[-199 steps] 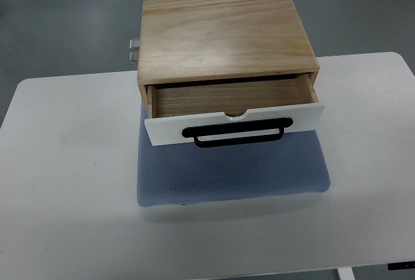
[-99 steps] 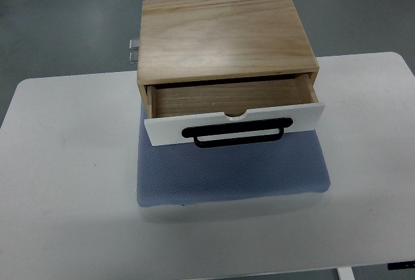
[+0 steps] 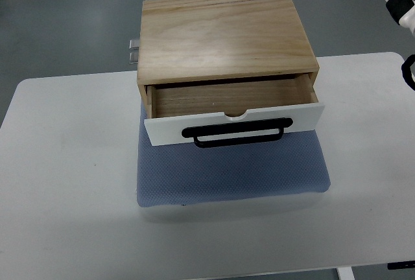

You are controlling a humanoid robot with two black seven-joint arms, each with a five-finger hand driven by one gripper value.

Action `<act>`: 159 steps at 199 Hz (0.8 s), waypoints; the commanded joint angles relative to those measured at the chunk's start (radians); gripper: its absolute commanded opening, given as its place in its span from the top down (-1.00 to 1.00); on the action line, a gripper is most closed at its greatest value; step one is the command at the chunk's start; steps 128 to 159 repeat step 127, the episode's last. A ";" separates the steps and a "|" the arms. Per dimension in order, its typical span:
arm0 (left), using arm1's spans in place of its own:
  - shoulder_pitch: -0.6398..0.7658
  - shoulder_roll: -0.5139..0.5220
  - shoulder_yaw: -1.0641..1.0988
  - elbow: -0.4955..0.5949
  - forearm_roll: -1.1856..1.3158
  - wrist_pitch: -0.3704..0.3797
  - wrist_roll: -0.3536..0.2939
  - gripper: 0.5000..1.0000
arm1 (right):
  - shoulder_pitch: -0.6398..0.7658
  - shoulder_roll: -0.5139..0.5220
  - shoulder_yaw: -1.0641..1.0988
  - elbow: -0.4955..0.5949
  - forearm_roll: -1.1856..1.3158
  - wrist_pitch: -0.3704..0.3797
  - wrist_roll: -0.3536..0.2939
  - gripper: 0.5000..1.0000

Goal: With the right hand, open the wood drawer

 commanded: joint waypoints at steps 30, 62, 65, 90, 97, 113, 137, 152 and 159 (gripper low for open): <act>0.000 0.000 0.000 0.000 0.000 0.000 0.000 -1.00 | -0.054 0.052 0.003 -0.001 0.002 0.011 0.000 -0.73; 0.000 0.000 0.000 0.000 0.000 0.000 0.000 -1.00 | -0.075 0.067 0.012 -0.003 0.003 0.007 0.006 -0.73; 0.000 0.000 0.000 0.000 0.000 0.000 0.000 -1.00 | -0.077 0.067 0.012 -0.003 0.002 0.007 0.007 -0.73; 0.000 0.000 0.000 0.000 0.000 0.000 0.000 -1.00 | -0.092 0.099 0.015 -0.001 0.008 0.004 0.013 -0.73; 0.000 0.000 0.000 0.000 0.000 0.000 0.000 -1.00 | -0.093 0.104 0.015 -0.001 0.008 0.004 0.013 -0.73; 0.000 0.000 0.000 0.000 0.000 0.000 0.000 -1.00 | -0.098 0.104 0.015 -0.001 0.009 0.004 0.013 -0.73; 0.000 0.000 0.000 0.000 0.000 0.000 0.000 -1.00 | -0.101 0.104 0.015 -0.001 0.011 0.005 0.013 -0.73; 0.000 0.000 0.000 0.000 0.000 0.000 0.000 -1.00 | -0.101 0.104 0.015 -0.001 0.011 0.005 0.013 -0.73; 0.000 0.000 0.000 0.000 0.000 0.000 0.000 -1.00 | -0.101 0.104 0.015 -0.001 0.011 0.005 0.013 -0.73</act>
